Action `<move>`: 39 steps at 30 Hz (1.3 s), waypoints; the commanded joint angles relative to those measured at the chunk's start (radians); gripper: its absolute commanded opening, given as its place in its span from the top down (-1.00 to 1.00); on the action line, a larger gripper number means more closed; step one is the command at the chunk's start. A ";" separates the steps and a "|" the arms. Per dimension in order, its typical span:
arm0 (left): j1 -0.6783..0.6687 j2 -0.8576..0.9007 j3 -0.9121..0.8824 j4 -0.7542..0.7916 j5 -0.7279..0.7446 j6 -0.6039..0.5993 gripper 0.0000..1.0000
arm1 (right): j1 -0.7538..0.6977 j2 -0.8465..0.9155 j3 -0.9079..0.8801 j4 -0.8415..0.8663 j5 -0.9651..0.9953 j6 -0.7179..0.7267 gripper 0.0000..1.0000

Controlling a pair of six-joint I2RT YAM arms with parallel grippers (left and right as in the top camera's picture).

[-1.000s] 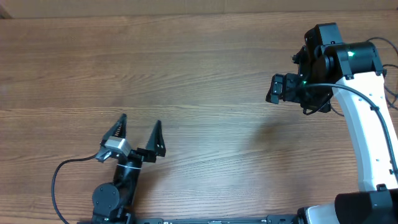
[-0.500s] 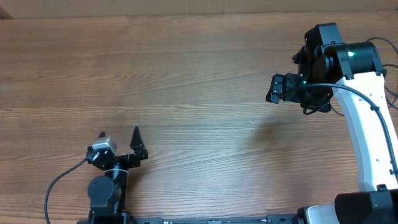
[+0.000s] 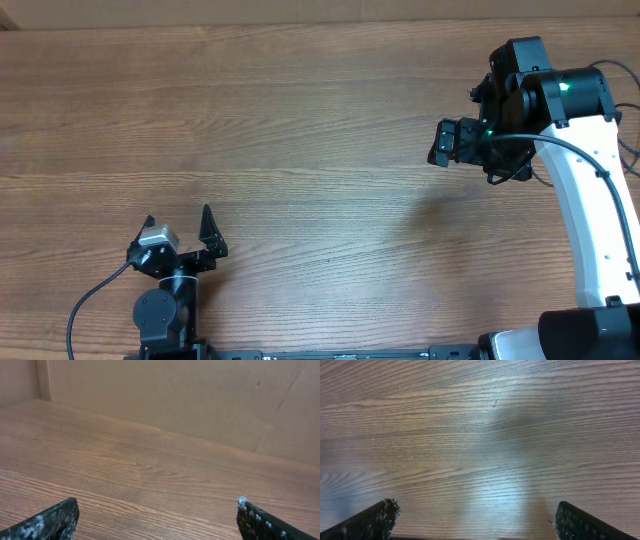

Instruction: Untangle cables

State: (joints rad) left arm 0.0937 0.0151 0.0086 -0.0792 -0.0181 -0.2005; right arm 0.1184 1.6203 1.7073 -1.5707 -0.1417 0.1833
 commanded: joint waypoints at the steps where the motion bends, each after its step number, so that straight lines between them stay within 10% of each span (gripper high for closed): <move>1: 0.009 -0.013 -0.003 -0.003 0.019 0.112 -0.99 | 0.000 -0.023 0.000 0.003 0.007 0.003 -1.00; 39: 0.011 -0.011 -0.003 0.001 0.011 0.145 -0.99 | 0.000 -0.023 0.000 0.003 0.007 0.003 -1.00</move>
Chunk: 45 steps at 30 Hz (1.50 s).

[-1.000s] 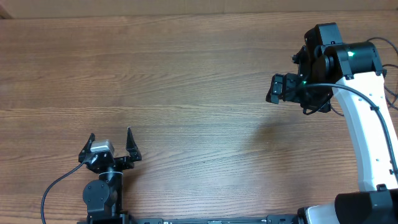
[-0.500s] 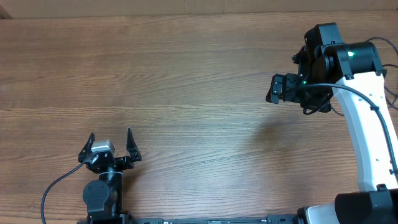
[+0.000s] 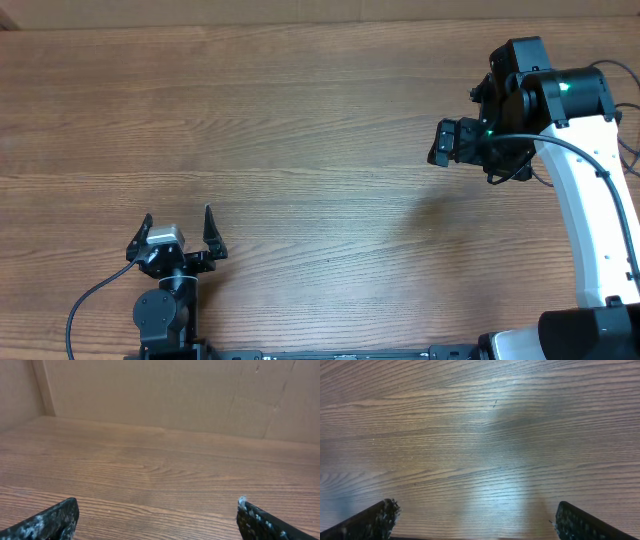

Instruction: Untangle cables

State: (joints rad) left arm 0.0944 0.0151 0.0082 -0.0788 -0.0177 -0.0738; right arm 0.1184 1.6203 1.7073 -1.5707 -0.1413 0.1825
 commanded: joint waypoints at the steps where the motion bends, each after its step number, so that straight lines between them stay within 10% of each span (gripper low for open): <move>1: 0.010 -0.011 -0.003 0.000 0.010 0.019 -1.00 | 0.000 -0.023 0.000 0.003 0.006 0.003 -1.00; 20: 0.010 -0.011 -0.003 0.001 0.010 0.019 -1.00 | -0.001 -0.074 0.000 0.010 0.042 -0.003 -1.00; 35: 0.010 -0.011 -0.003 0.001 0.010 0.019 -1.00 | -0.001 -0.391 -0.059 0.554 -0.129 0.003 -1.00; 45: 0.010 -0.011 -0.003 0.000 0.010 0.018 -1.00 | -0.001 -0.719 -0.666 1.201 -0.138 0.005 -1.00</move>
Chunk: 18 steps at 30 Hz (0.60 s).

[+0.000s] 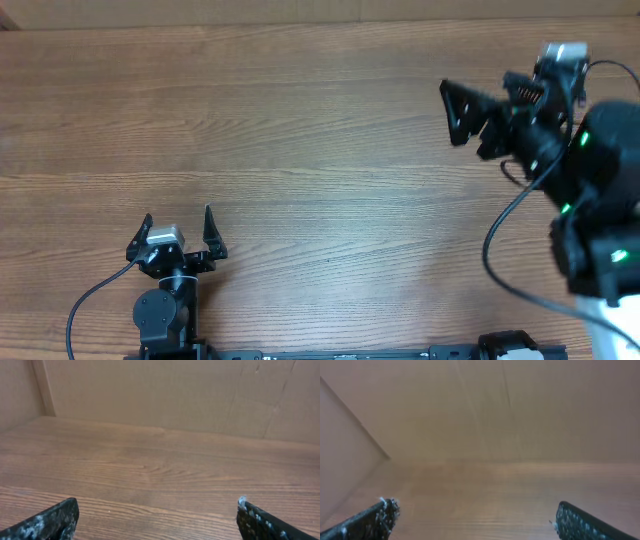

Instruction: Untangle cables

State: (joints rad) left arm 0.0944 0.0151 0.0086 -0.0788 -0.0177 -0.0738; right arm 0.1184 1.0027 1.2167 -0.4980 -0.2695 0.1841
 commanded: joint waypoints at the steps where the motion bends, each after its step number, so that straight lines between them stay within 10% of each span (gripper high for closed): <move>1: 0.010 -0.011 -0.003 0.000 0.010 0.019 -1.00 | -0.001 -0.139 -0.248 0.210 -0.009 0.003 -1.00; 9: 0.010 -0.011 -0.003 0.000 0.010 0.018 -0.99 | -0.026 -0.432 -0.787 0.799 -0.002 0.002 -1.00; 18: 0.010 -0.011 -0.003 0.001 0.010 0.018 -0.99 | -0.071 -0.609 -1.067 0.922 -0.002 0.002 -1.00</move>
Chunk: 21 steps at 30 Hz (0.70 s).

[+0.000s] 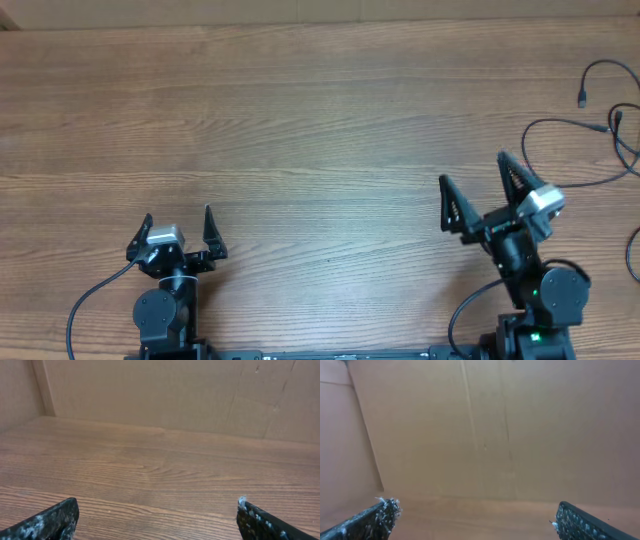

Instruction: Untangle cables

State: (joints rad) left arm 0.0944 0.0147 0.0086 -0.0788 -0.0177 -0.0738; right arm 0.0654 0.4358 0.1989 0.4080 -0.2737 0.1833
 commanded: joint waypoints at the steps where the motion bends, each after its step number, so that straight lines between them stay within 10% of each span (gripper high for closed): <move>1: 0.010 -0.011 -0.003 0.001 0.010 0.018 -0.99 | -0.025 -0.058 -0.071 0.013 0.003 0.003 -1.00; 21: 0.010 -0.011 -0.003 0.000 0.010 0.018 -1.00 | -0.061 -0.415 -0.191 -0.481 0.045 -0.028 -1.00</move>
State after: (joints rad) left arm 0.0944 0.0147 0.0086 -0.0788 -0.0177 -0.0734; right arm 0.0071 0.0937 0.0185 -0.0120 -0.2516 0.1799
